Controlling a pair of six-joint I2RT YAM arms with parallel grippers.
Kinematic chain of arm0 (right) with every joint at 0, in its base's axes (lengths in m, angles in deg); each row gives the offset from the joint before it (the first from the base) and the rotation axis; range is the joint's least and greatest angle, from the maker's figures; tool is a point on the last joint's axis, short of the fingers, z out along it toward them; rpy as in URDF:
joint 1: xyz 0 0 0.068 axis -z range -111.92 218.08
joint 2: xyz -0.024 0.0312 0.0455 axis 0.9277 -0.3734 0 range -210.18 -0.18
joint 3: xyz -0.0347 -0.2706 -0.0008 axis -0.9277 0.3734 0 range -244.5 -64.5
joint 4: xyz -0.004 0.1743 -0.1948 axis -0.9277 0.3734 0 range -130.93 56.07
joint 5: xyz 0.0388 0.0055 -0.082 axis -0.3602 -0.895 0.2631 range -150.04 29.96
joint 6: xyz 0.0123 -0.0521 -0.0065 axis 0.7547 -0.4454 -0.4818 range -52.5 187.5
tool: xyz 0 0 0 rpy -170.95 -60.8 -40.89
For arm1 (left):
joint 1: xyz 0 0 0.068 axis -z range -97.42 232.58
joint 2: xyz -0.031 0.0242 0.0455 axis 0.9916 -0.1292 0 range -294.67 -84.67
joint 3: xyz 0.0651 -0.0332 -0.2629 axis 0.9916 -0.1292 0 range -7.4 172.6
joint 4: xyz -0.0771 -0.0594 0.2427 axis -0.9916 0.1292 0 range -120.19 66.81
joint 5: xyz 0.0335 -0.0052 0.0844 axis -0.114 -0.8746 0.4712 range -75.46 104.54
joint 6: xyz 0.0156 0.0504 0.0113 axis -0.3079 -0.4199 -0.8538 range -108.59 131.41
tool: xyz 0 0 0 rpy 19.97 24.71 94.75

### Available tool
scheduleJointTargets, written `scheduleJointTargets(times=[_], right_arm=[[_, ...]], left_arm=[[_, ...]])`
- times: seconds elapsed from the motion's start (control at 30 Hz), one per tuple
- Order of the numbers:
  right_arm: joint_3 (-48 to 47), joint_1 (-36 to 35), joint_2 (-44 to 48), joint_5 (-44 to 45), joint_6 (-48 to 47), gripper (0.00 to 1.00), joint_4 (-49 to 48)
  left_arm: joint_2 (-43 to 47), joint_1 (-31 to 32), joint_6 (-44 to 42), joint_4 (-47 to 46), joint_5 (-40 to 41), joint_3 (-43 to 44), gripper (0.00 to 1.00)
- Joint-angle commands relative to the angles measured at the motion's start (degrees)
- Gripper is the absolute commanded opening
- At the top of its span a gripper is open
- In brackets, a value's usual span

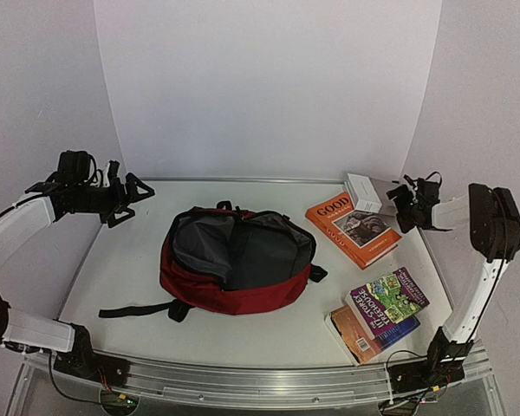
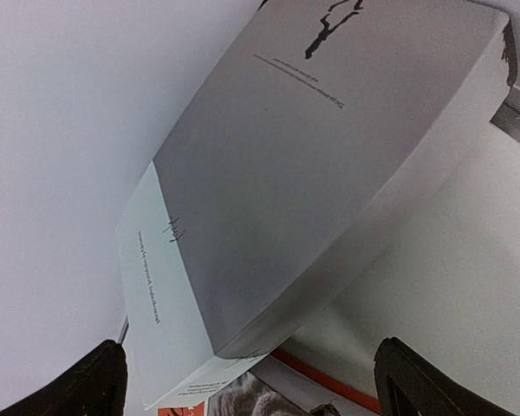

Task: Pack the student bag
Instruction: Pick up the book at the corner of the board.

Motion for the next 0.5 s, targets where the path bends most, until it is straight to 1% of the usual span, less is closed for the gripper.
scheduleJointTargets(times=[0.0, 0.2, 0.47], right_arm=[[-2.29, 0.12, -3.29, 2.51, 5.60, 0.98, -4.96], [-4.95, 0.60, -9.11, 0.87, 8.95, 0.98, -8.49], [-6.37, 1.50, -14.68, -2.93, 12.97, 0.95, -15.56]], left_arm=[[4.69, -1.05, -1.95, 6.69, 1.12, 4.31, 1.00], [7.62, -1.47, -2.49, 9.80, 2.45, 4.54, 1.00], [9.88, -1.53, -1.73, 10.77, 3.35, 3.38, 1.00]])
